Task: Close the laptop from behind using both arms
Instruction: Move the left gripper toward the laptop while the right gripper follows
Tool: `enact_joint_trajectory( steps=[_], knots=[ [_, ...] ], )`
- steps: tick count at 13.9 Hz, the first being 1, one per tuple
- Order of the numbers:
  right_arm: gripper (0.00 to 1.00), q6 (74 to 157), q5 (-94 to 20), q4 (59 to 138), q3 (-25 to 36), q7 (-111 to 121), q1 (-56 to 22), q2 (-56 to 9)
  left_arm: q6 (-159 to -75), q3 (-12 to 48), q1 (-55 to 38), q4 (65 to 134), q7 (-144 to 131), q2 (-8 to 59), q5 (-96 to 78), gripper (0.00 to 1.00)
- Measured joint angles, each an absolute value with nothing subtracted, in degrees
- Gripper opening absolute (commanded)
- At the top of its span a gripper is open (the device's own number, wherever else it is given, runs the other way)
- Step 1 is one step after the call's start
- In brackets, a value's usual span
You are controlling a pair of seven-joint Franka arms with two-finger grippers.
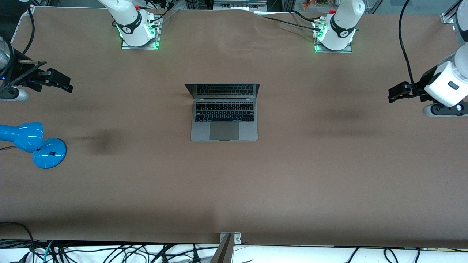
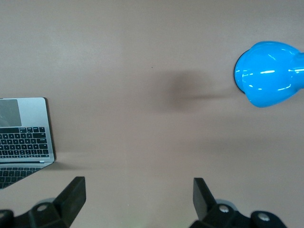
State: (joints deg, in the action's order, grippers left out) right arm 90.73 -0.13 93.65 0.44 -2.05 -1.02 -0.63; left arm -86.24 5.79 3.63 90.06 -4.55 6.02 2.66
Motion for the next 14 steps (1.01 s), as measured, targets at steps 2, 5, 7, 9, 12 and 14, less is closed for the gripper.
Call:
enact_joint_trajectory(
  steps=[2,5,7,9,12,14],
  knots=[
    [1.0,90.7,-0.1,93.7,0.5,-2.0,-1.0,-0.6,-84.9,6.0,2.8,90.1,-4.4,7.7,2.7,1.0],
    [1.0,90.7,-0.1,93.7,0.5,-2.0,-1.0,-0.6,-84.8,6.0,1.5,90.1,-4.3,9.5,2.7,1.0],
    [1.0,90.7,-0.1,93.7,0.5,-2.0,-1.0,-0.6,-84.3,6.0,1.5,90.1,-4.2,9.9,2.7,1.0],
    [1.0,90.7,-0.1,93.7,0.5,-2.0,-1.0,-0.6,-82.4,5.9,1.6,90.3,-4.2,10.2,2.7,1.0],
    [1.0,90.7,-0.2,93.7,0.5,-2.0,-1.0,-0.6,-81.4,5.9,1.6,91.6,-4.2,10.4,1.2,1.0],
    [1.0,90.7,-0.2,93.7,0.5,-2.0,-1.0,-0.6,-80.4,5.9,1.5,92.4,-4.5,10.4,0.0,1.0]
  ],
)
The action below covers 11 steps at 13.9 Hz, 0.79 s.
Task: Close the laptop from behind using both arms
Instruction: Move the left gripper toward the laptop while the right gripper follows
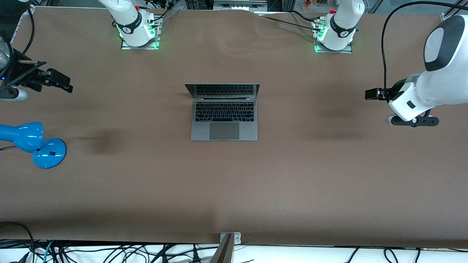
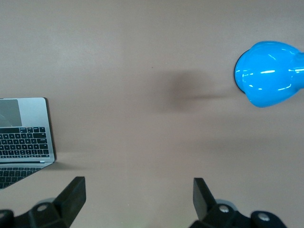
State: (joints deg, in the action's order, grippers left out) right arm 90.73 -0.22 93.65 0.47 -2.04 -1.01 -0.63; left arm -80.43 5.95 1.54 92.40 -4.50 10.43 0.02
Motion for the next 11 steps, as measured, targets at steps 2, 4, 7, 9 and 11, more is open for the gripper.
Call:
enact_joint_trajectory(
  steps=[2,4,7,9,11],
  knots=[
    [1.0,90.7,-0.2,93.7,0.5,-2.0,-1.0,-0.6,-79.2,6.3,1.5,92.5,-5.7,10.3,-1.6,1.0],
    [1.0,90.7,-0.2,93.6,0.5,-2.0,-1.0,-0.6,-78.5,7.9,1.5,92.5,-6.7,9.5,-1.9,1.0],
    [1.0,90.6,-0.3,93.7,0.5,-2.0,-1.0,-0.6,-78.3,11.8,1.3,92.5,-8.7,7.7,-2.8,1.0],
    [1.0,90.6,-0.3,93.7,0.5,-2.0,-1.0,-0.6,-78.8,13.5,1.1,92.5,-9.4,7.1,-5.8,1.0],
    [1.0,90.6,-0.3,93.7,0.4,-2.0,-1.0,-0.6,-80.1,14.4,1.1,92.5,-9.5,7.2,-8.3,1.0]
  ],
)
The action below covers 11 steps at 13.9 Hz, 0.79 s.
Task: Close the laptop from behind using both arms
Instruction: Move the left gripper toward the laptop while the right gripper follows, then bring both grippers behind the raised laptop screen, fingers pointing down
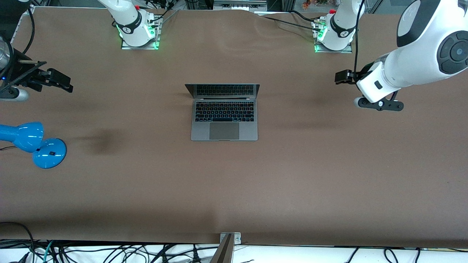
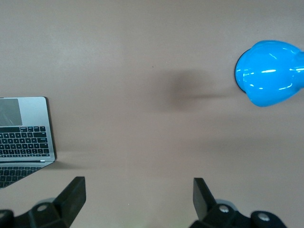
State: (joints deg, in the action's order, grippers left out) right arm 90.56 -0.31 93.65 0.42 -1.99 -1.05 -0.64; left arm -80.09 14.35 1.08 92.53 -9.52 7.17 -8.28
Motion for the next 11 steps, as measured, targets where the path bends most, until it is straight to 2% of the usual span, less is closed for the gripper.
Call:
enact_joint_trajectory(
  steps=[5,11],
  knots=[
    [1.0,86.9,-0.4,93.7,-0.1,-1.6,-2.8,-1.4,-83.2,20.4,1.1,92.9,-13.3,7.5,-9.1,1.0],
    [1.0,81.2,-0.7,93.9,-0.8,-1.1,-12.2,-2.9,-88.5,30.6,0.8,95.4,-22.2,8.4,-9.1,1.0]
  ],
)
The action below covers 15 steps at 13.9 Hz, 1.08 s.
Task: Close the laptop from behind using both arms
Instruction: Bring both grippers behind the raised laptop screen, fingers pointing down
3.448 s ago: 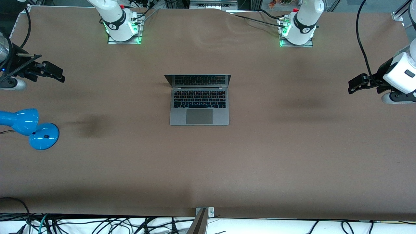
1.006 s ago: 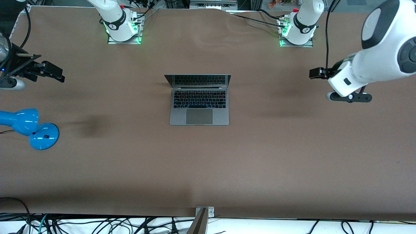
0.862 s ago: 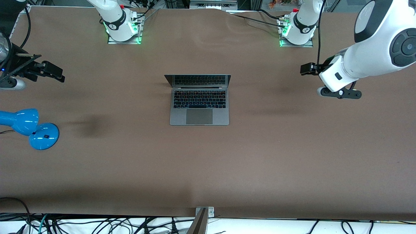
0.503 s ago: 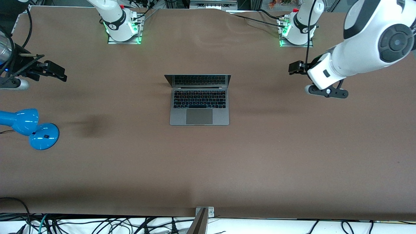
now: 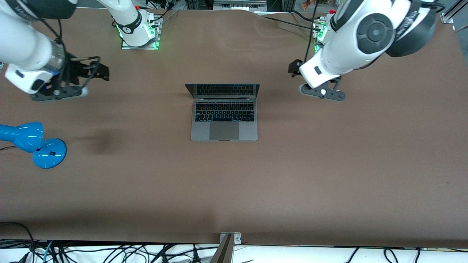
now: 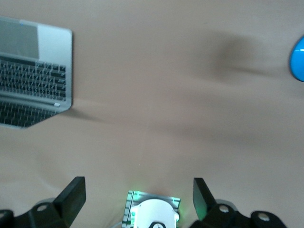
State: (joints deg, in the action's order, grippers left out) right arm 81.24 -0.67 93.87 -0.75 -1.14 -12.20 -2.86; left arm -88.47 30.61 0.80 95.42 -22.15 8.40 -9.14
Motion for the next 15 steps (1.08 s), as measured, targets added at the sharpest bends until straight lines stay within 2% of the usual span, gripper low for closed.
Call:
enact_joint_trajectory(
  steps=[4,7,9,10,11,12,14,15],
  knots=[
    [1.0,80.1,-2.8,96.4,-1.9,-1.2,-15.9,-3.3,-90.2,37.6,0.7,97.8,-34.1,11.2,-9.1,0.98],
    [0.99,80.5,-4.5,98.5,-4.2,-2.2,-16.0,-3.4,-92.8,40.2,0.6,99.1,-37.6,14.7,-11.3,0.94],
    [0.96,81.4,-4.8,100.0,-6.5,-3.2,-16.0,-3.4,-95.1,40.6,-0.1,99.6,-40.6,17.0,-12.4,0.87],
    [1.0,82.1,-5.3,100.8,-7.6,-3.6,-16.0,-3.4,-96.6,40.6,-0.9,99.8,-43.2,18.0,-12.5,0.82],
    [1.0,82.8,-6.7,101.7,-8.5,-4.0,-16.0,-3.5,-98.1,40.7,-2.1,99.9,-46.2,19.0,-12.5,0.74],
    [1.0,83.6,-8.0,102.6,-9.4,-5.1,-16.1,-3.6,-99.6,40.7,-3.4,100.0,-48.8,19.9,-12.5,0.6],
    [0.99,85.1,-9.2,103.8,-12.0,-9.7,-16.0,-4.3,-101.0,40.8,-5.0,100.1,-51.2,21.0,-12.5,0.26],
    [0.95,86.1,-9.3,104.2,-13.7,-11.7,-16.1,-5.0,-101.0,40.8,-5.1,100.2,-51.5,21.1,-12.5,0.09]
  ],
)
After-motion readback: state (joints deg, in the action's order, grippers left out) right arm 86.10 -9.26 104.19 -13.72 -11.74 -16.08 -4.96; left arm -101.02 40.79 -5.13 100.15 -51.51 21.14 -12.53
